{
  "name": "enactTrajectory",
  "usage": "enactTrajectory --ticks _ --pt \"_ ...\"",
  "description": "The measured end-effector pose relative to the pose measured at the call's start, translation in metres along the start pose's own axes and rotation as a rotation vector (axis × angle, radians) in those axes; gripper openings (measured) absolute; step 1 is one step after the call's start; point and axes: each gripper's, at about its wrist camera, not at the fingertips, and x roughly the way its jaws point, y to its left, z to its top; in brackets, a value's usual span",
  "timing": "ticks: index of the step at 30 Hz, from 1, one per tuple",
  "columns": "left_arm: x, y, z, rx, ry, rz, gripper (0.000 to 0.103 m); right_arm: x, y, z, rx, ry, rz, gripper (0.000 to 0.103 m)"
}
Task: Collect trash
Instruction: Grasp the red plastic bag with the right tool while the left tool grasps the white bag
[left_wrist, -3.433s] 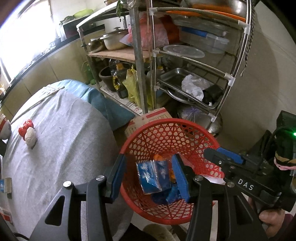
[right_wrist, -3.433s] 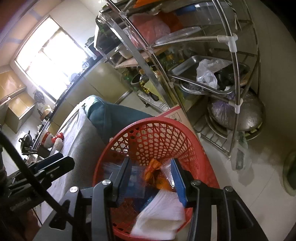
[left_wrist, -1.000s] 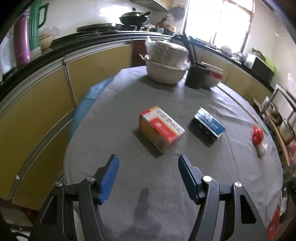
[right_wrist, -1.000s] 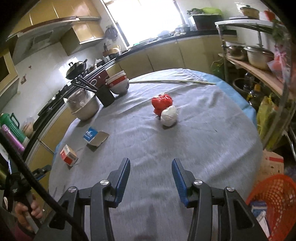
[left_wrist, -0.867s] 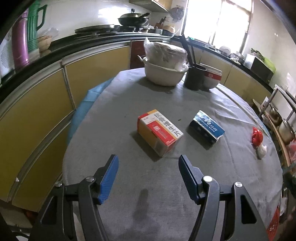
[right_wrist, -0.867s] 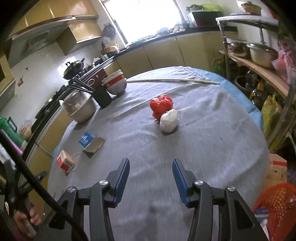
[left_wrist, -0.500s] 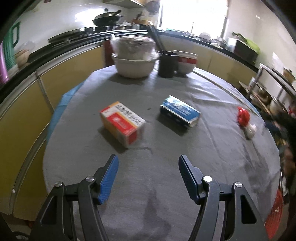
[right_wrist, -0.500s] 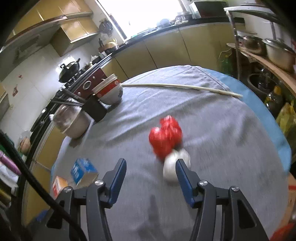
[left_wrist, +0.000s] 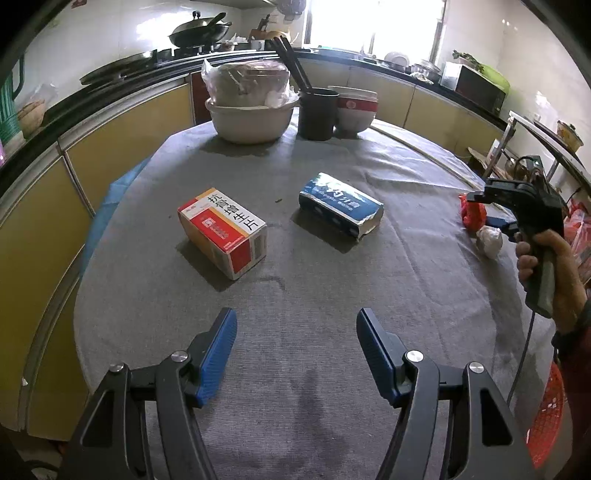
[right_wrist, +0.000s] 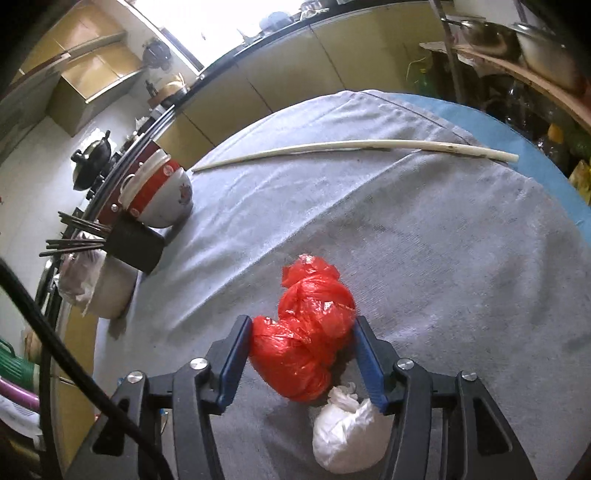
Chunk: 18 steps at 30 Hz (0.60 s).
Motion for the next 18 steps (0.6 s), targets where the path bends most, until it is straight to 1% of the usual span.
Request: enactTrajectory --ticks 3,4,6,8,9,11,12,14,15,16,18 --pt "0.001 -0.002 0.001 -0.003 0.004 -0.010 0.068 -0.006 0.014 -0.007 -0.065 -0.001 0.040 0.047" --pt "0.002 -0.004 0.001 -0.001 0.006 -0.013 0.068 -0.009 0.018 -0.011 -0.085 0.001 0.053 0.047" --pt "0.004 -0.008 0.002 0.009 0.008 -0.020 0.068 -0.023 0.029 -0.020 -0.130 -0.002 0.107 0.046" --pt "0.006 -0.019 0.005 0.030 0.010 -0.032 0.068 -0.041 0.035 -0.027 -0.158 -0.033 0.163 0.046" --pt "0.008 -0.027 0.008 0.044 0.011 -0.048 0.068 -0.058 0.035 -0.032 -0.162 -0.065 0.197 0.046" --pt "0.011 -0.042 0.015 0.072 0.006 -0.073 0.068 -0.086 0.031 -0.037 -0.153 -0.119 0.231 0.046" --pt "0.016 -0.057 0.022 0.098 0.004 -0.093 0.068 -0.098 0.026 -0.039 -0.145 -0.144 0.242 0.046" --pt "0.023 -0.079 0.034 0.127 0.001 -0.133 0.068 -0.125 0.011 -0.045 -0.127 -0.197 0.231 0.046" --pt "0.030 -0.097 0.043 0.146 -0.001 -0.164 0.069 -0.136 0.002 -0.049 -0.118 -0.221 0.215 0.046" --pt "0.035 -0.107 0.048 0.154 0.000 -0.179 0.070 -0.148 -0.012 -0.054 -0.101 -0.248 0.186 0.046" --pt "0.052 -0.144 0.063 0.171 0.019 -0.234 0.073 -0.163 -0.032 -0.062 -0.076 -0.270 0.148 0.046"
